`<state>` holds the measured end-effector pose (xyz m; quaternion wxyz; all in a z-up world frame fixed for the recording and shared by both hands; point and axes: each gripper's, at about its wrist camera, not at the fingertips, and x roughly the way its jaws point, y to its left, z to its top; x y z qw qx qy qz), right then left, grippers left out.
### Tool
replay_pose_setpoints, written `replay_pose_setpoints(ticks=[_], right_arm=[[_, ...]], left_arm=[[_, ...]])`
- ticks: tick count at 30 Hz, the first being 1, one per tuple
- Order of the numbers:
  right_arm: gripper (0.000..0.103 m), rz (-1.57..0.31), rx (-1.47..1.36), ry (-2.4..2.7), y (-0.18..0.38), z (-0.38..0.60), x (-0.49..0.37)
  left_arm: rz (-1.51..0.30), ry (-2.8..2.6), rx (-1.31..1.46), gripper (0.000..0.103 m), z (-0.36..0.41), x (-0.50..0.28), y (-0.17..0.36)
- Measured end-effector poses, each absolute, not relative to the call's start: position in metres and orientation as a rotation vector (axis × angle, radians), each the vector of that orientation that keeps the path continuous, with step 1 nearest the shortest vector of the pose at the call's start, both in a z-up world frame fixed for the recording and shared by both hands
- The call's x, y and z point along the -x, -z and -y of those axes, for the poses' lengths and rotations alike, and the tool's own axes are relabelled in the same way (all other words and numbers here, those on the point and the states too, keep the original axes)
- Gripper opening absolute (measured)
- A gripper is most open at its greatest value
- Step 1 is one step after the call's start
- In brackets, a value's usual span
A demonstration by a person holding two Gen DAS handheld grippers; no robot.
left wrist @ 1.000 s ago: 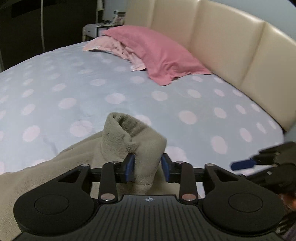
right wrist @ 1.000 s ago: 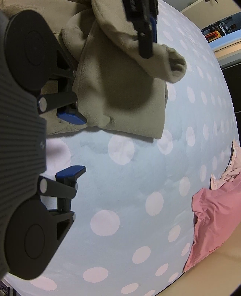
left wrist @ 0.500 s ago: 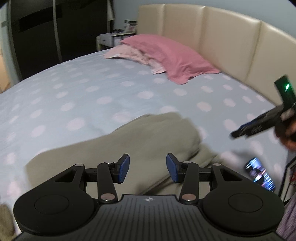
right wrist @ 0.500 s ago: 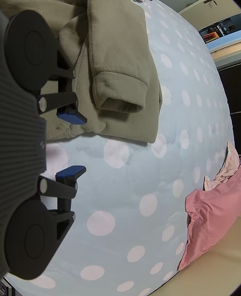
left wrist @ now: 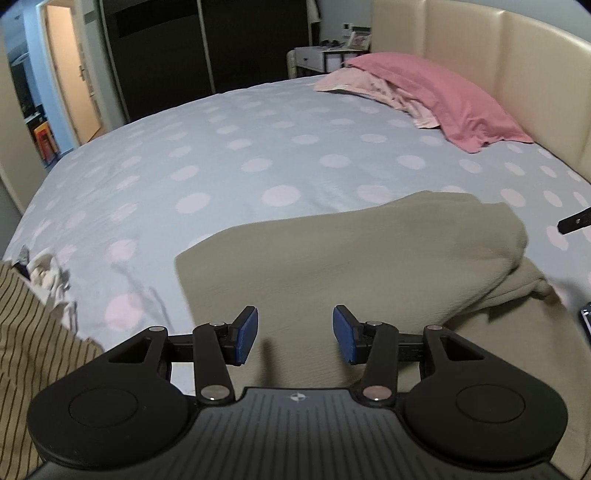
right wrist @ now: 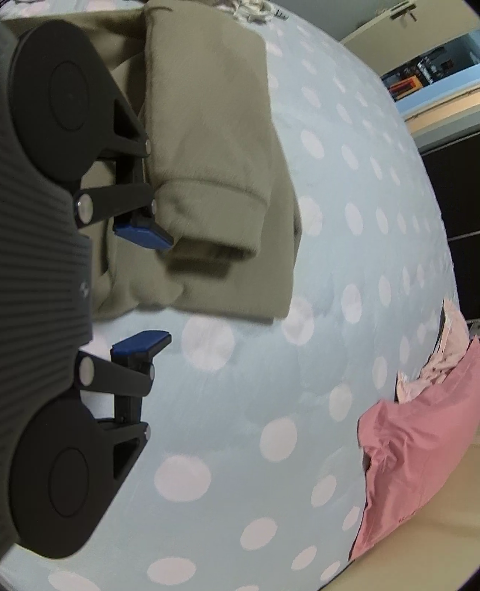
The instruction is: Fold clothes
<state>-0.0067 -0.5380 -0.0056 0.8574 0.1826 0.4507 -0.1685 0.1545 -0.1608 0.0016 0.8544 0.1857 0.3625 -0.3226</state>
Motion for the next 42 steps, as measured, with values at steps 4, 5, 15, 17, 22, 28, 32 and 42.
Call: replay_pose_setpoints(ticks=[4, 5, 15, 17, 22, 28, 32, 42], right_arm=[[0.053, -0.932, -0.445, 0.314, 0.009, 0.534, -0.006], [0.053, -0.929, -0.469, 0.304, 0.011, 0.534, -0.009], [0.053, -0.92, -0.614, 0.312, 0.046, 0.542, -0.046], [0.054, -0.927, -0.653, 0.32, 0.056, 0.547, -0.05], [0.061, -0.926, -0.742, 0.317, 0.073, 0.555, -0.051], [0.062, -0.911, -0.813, 0.313, 0.076, 0.563, -0.047], [0.064, -0.912, -0.841, 0.326, 0.08, 0.564, -0.047], [0.021, -0.839, -0.926, 0.333, 0.073, 0.547, -0.048]], left_arm=[[-0.775, 0.641, -0.361, 0.043, 0.147, -0.165, 0.001], [-0.777, 0.633, -0.353, 0.043, 0.144, -0.168, 0.001], [-0.775, 0.615, -0.319, 0.043, 0.117, -0.184, 0.004], [-0.79, 0.639, -0.321, 0.043, 0.111, -0.184, 0.005], [-0.831, 0.716, -0.38, 0.052, 0.097, -0.172, 0.016], [-0.868, 0.719, -0.507, 0.054, 0.101, -0.155, 0.058], [-0.826, 0.693, -0.547, 0.054, 0.117, -0.152, 0.073], [-0.862, 0.51, -0.536, 0.011, 0.116, -0.174, 0.076]])
